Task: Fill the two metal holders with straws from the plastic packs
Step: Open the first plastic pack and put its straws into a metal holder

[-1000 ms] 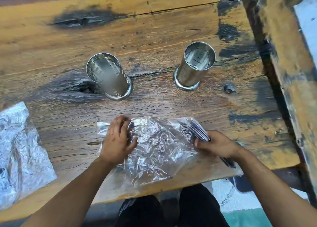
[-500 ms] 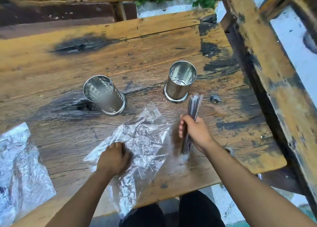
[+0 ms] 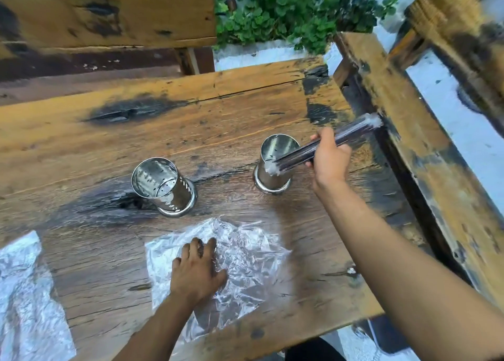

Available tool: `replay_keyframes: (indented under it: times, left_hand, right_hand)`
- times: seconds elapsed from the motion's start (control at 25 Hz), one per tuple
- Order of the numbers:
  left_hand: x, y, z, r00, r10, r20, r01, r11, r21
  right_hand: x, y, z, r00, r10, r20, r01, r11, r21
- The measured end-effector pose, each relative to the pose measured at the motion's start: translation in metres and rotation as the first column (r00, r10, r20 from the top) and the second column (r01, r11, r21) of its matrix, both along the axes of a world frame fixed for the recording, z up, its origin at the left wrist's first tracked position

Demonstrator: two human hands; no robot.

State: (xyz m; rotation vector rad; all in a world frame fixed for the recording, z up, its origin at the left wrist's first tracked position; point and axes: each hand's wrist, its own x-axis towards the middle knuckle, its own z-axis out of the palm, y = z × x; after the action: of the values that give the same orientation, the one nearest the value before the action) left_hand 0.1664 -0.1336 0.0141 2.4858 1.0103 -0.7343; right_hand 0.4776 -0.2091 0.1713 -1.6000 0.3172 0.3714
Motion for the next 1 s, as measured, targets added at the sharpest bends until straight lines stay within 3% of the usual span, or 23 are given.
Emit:
replay_keyframes:
  times: [0.12, 0.32, 0.44, 0.56, 0.68, 0.8, 0.92, 1.0]
  left_hand:
    - [-0.001, -0.002, -0.005, 0.999, -0.006, -0.041, 0.008, 0.999, 0.04]
    - [0.005, -0.013, -0.007, 0.997, 0.063, -0.046, -0.058, 0.994, 0.096]
    - [0.01, -0.017, -0.008, 0.993, 0.114, -0.038, -0.11, 0.988, 0.108]
    - [0.015, -0.019, -0.007, 0.99, 0.138, -0.044, -0.132, 0.984, 0.117]
    - [0.017, -0.021, -0.006, 0.988, 0.153, -0.029, -0.148, 0.981, 0.126]
    - [0.017, -0.022, -0.003, 0.984, 0.18, 0.004, -0.18, 0.976, 0.119]
    - [0.017, -0.022, -0.002, 0.976, 0.216, 0.014, -0.217, 0.973, 0.077]
    - [0.015, -0.022, -0.001, 0.971, 0.237, 0.01, -0.237, 0.97, 0.057]
  right_hand:
    - [0.022, 0.016, -0.004, 0.996, -0.026, 0.081, 0.034, 0.995, -0.094]
    - [0.025, 0.03, -0.039, 0.967, 0.172, 0.187, -0.114, 0.951, -0.286]
    - [0.021, 0.04, -0.067, 0.913, 0.337, 0.228, -0.199, 0.859, -0.471]
    - [0.021, 0.042, -0.081, 0.88, 0.456, 0.133, -0.306, 0.757, -0.577]
    - [0.023, 0.038, -0.088, 0.86, 0.508, 0.034, -0.389, 0.698, -0.602]
    - [0.019, 0.025, -0.08, 0.857, 0.515, -0.033, -0.461, 0.736, -0.496]
    - [-0.008, -0.011, -0.07, 0.885, 0.466, -0.007, -0.432, 0.813, -0.39]
    - [-0.048, -0.042, -0.074, 0.893, 0.441, 0.086, -0.354, 0.808, -0.471]
